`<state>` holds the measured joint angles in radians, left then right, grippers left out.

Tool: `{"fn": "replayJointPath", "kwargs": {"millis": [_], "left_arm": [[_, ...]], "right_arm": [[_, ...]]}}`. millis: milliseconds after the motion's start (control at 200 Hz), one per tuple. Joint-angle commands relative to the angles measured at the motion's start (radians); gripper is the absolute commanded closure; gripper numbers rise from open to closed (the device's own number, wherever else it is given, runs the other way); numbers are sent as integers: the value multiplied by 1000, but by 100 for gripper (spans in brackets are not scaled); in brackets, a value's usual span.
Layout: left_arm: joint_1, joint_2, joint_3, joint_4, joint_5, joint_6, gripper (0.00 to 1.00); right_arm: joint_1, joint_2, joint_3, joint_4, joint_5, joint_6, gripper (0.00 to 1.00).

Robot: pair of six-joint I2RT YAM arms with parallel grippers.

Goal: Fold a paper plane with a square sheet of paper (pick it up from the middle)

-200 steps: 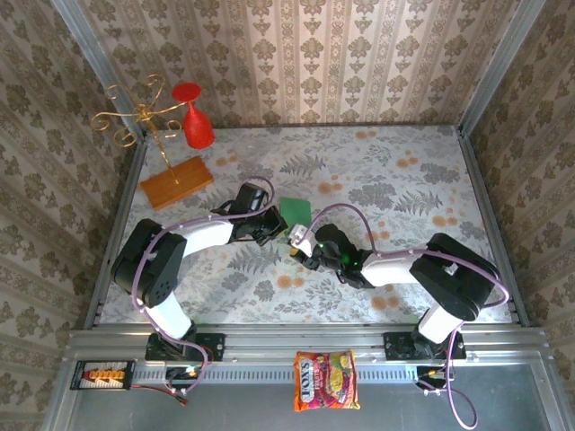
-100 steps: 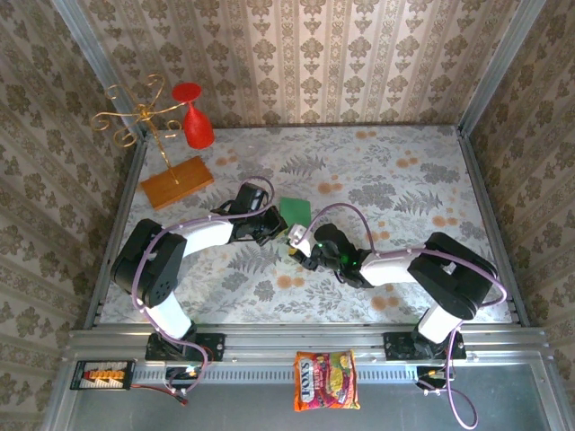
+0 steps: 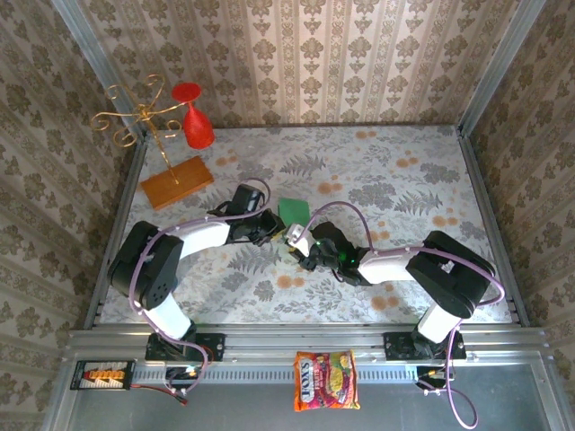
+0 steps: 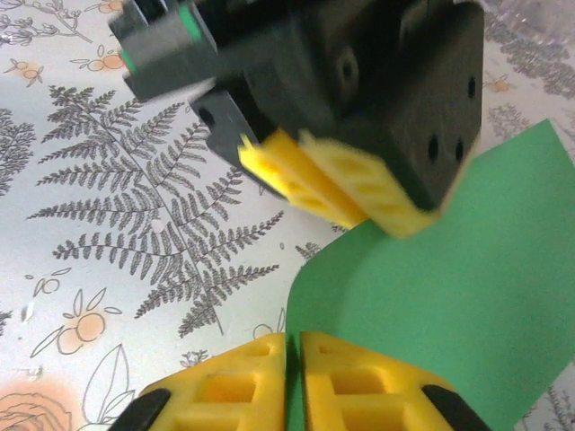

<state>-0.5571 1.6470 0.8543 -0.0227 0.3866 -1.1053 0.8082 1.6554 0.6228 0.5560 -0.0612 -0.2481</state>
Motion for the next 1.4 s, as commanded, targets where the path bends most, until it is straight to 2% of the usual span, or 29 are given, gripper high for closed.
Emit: {"fn": "replayJointPath", "kwargs": {"millis": [0,120,240,470,760,1070,1395], "left_arm": [[49,-94,-13,-76,-28,64,78],[72,-150,0,-114,-45,122,72],[61,-131,35,-101,-13,155,71],[2,61,139,-79,42,209,74],[-15,221,218,-139,23,238,79],[-15,288,248,-200,22,250,79],[-29,325,318,-318,23,342,82]], "right_arm": [[-12,-20,9,-46,-74,45,90],[-17,-38,1,-85,-136,88,92],[-20,-49,-17,-94,-186,144,92],[-34,-54,-33,-104,-247,219,92],[-97,-42,-19,-157,-334,310,91],[-122,-30,16,-217,-295,345,91],[-154,-22,81,-296,-215,396,91]]}}
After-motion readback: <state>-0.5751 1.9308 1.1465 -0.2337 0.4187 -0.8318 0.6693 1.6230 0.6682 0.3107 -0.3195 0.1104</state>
